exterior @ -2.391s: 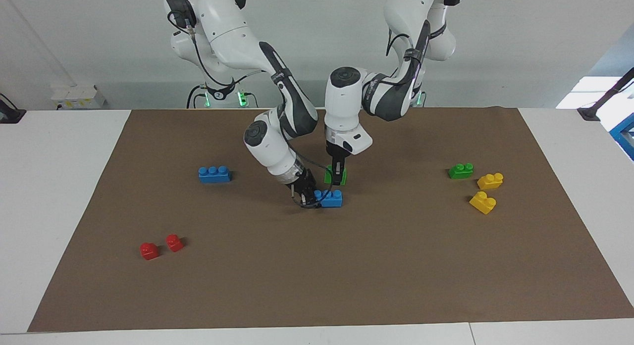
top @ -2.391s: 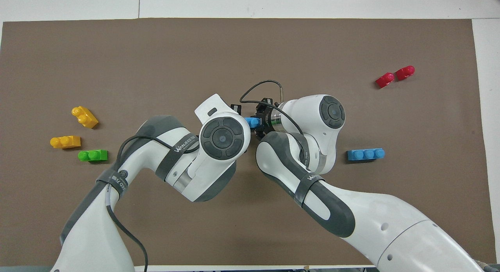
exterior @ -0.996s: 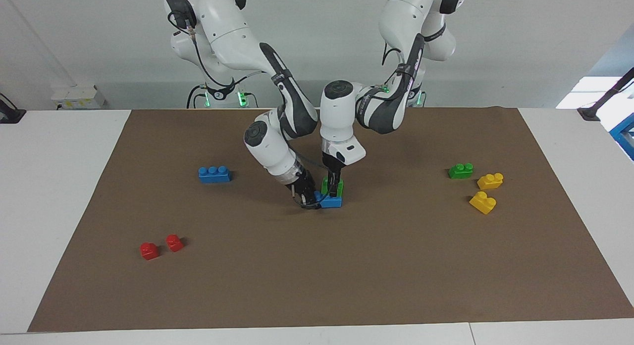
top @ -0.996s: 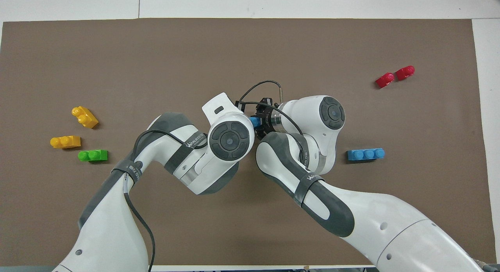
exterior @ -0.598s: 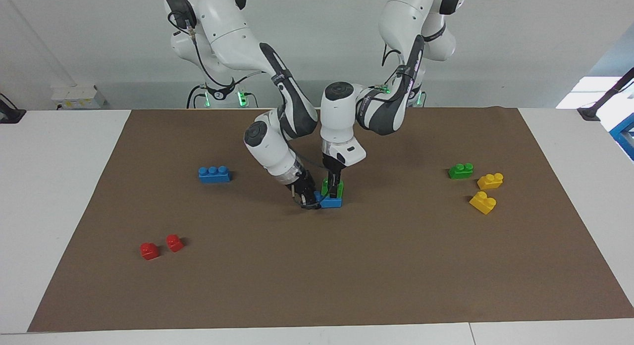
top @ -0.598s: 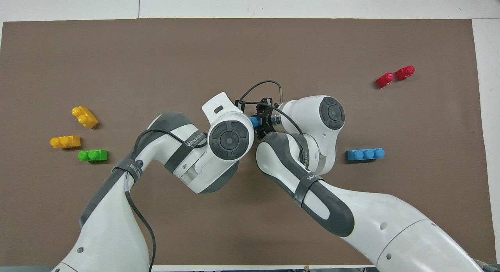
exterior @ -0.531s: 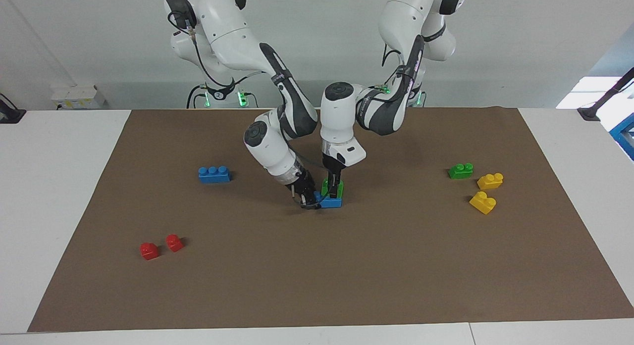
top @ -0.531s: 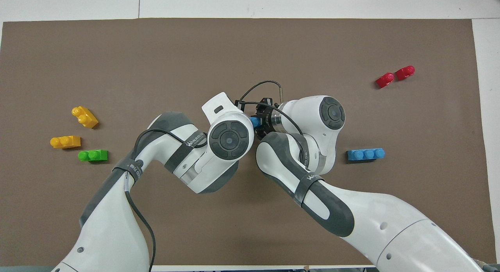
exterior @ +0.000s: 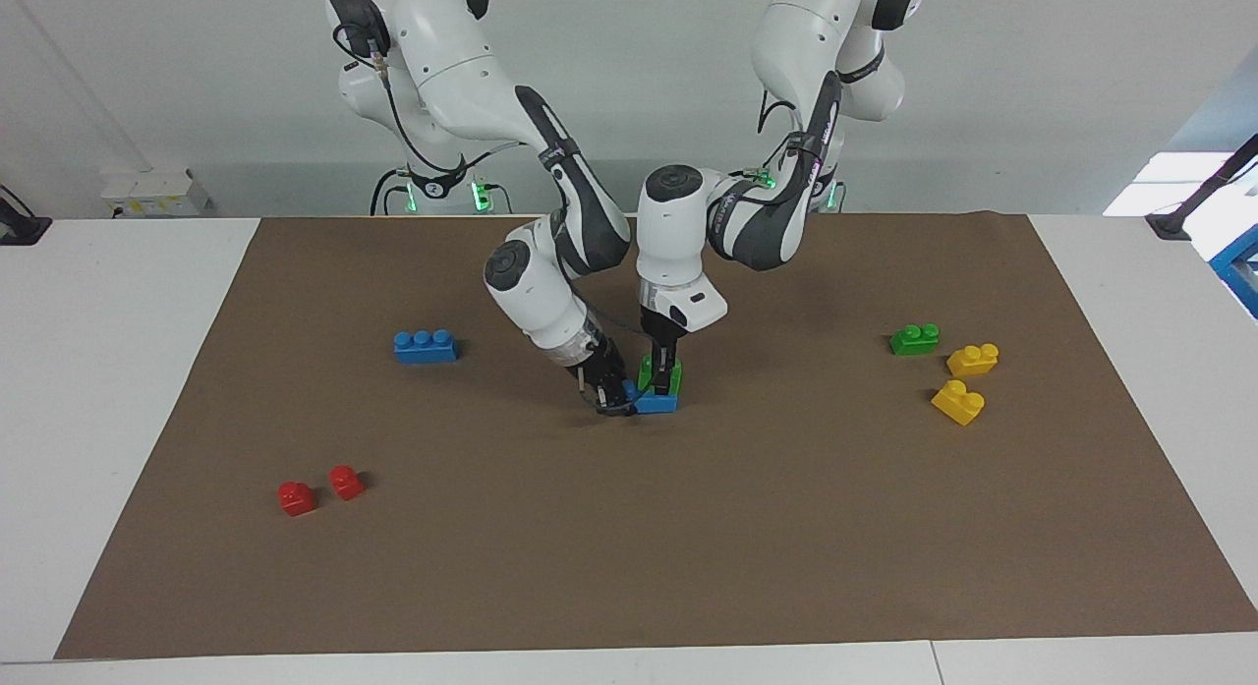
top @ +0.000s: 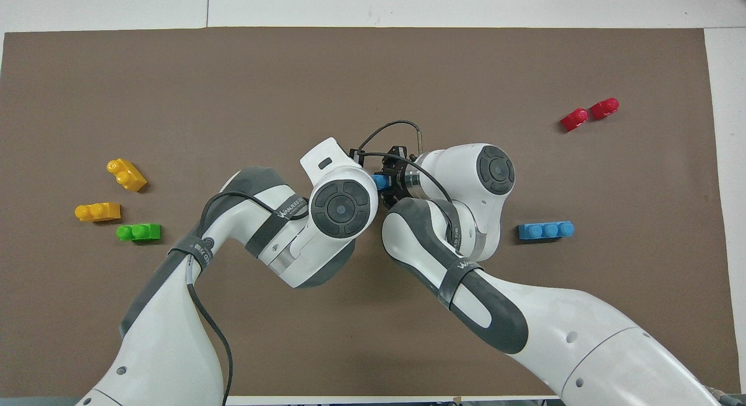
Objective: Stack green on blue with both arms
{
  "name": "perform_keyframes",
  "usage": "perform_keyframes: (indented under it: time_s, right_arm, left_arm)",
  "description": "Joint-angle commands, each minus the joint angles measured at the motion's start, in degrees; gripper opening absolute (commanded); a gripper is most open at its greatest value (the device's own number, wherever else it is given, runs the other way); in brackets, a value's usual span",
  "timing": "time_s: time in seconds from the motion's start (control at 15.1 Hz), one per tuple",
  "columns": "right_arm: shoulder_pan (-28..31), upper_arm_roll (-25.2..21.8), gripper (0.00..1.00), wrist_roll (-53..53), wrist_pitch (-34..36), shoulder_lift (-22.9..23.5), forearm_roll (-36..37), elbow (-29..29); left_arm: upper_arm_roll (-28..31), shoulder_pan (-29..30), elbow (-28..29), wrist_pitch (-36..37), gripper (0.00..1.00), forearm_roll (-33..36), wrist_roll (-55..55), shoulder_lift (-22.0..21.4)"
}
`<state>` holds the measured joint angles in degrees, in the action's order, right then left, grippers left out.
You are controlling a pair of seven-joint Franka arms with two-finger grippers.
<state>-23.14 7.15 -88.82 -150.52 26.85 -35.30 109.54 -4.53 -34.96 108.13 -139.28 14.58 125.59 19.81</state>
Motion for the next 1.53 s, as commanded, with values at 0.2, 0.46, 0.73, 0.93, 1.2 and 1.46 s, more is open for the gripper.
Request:
perform_keyframes:
  time_s: [0.2, 0.46, 0.73, 0.93, 1.2, 1.46]
  right_arm:
    - [-0.24, 0.06, 0.0, 2.16, -2.5, 0.05, -0.64, 2.08]
    - [-0.33, 0.06, 0.0, 2.16, -4.07, 0.05, -0.64, 2.78]
    - [-0.68, 0.06, 0.0, 2.16, -3.99, 0.05, -0.73, 2.7]
    - [-0.5, 0.06, 0.97, 1.46, -2.33, 0.14, -0.82, 1.39]
    - [-0.68, 0.06, 1.0, 1.46, -1.53, 0.14, -0.73, -0.64]
    - [1.16, -0.11, 1.0, 1.54, 4.5, 0.14, -0.38, -3.7]
  left_arm:
    - [0.49, -0.46, 0.42, -2.32, 0.0, 1.68, 2.64, 5.24]
    - [0.66, -0.11, 0.69, -1.0, 0.0, 2.46, 2.64, 4.98]
    - [0.58, 0.16, 0.24, -0.3, 1.0, 4.22, 2.29, 4.54]
    - [0.49, 1.9, 0.33, 0.06, 1.0, 4.22, 1.33, 2.35]
    - [0.22, 3.67, 0.95, 3.65, 1.0, 4.14, -1.4, -1.78]
    - [0.22, 4.46, 1.47, 6.29, 1.0, 3.7, -1.67, -5.03]
